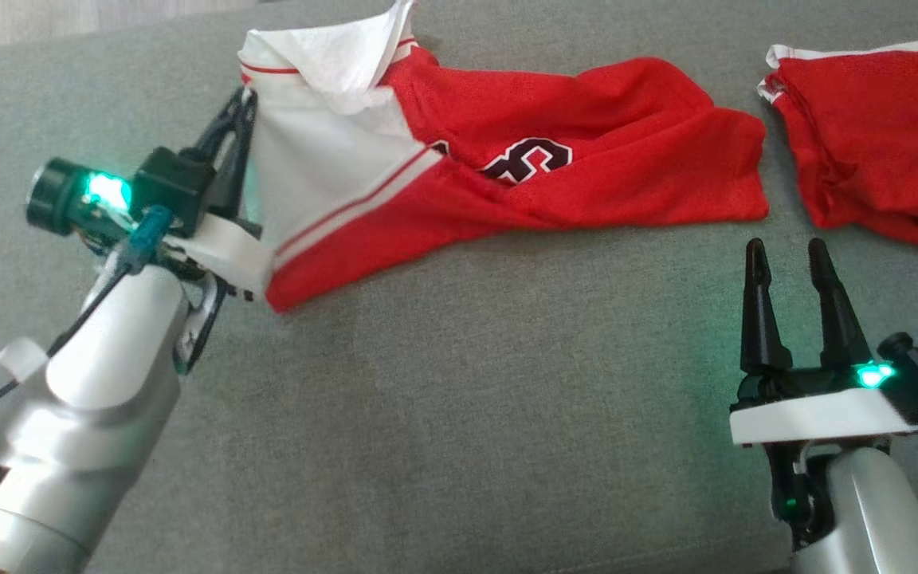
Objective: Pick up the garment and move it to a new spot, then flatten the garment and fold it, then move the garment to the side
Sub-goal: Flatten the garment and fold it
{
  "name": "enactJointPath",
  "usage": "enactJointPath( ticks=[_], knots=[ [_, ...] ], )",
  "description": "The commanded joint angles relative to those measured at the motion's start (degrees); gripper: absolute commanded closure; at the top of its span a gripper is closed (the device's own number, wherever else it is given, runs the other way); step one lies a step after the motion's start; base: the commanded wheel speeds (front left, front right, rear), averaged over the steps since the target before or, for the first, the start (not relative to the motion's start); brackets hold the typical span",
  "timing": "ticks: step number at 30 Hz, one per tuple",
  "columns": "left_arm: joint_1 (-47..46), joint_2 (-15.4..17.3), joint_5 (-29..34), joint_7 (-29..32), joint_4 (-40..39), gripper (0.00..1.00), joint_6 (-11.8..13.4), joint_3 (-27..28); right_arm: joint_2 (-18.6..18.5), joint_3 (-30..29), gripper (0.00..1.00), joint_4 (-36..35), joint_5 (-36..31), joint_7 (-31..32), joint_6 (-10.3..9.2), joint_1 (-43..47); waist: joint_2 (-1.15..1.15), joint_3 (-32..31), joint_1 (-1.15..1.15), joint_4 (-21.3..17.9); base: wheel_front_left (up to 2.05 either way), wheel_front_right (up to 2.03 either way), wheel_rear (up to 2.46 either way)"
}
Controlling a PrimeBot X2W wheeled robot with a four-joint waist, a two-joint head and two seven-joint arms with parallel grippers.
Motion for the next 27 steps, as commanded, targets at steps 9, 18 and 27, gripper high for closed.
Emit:
enactJointPath(
  ticks=[9, 18, 27],
  knots=[
    [-7.5, 6.6, 3.0, -4.5, -4.7, 1.0, 1.4, 3.5, -0.3, 1.3, 0.0, -1.2, -0.1, -0.6, -0.05, -0.3, 0.0, -2.0, 0.0, 0.8, 0.0, 0.0, 0.0],
    [-5.1, 11.0, 9.4, -5.0, -15.4, 1.0, -2.3, -3.1, -0.3, 0.5, 0.0, -0.5, -0.5, -0.6, -0.05, 0.8, 0.0, -4.7, 0.0, 2.1, 0.0, 0.0, 0.0],
    [6.7, 17.4, 14.1, 1.6, -28.0, 1.0, -7.3, -14.8, -0.3, -0.7, 0.0, 0.4, -0.5, -0.6, -0.05, 2.3, 0.0, -8.0, 0.0, 5.6, 0.0, 0.0, 0.0]
  ],
)
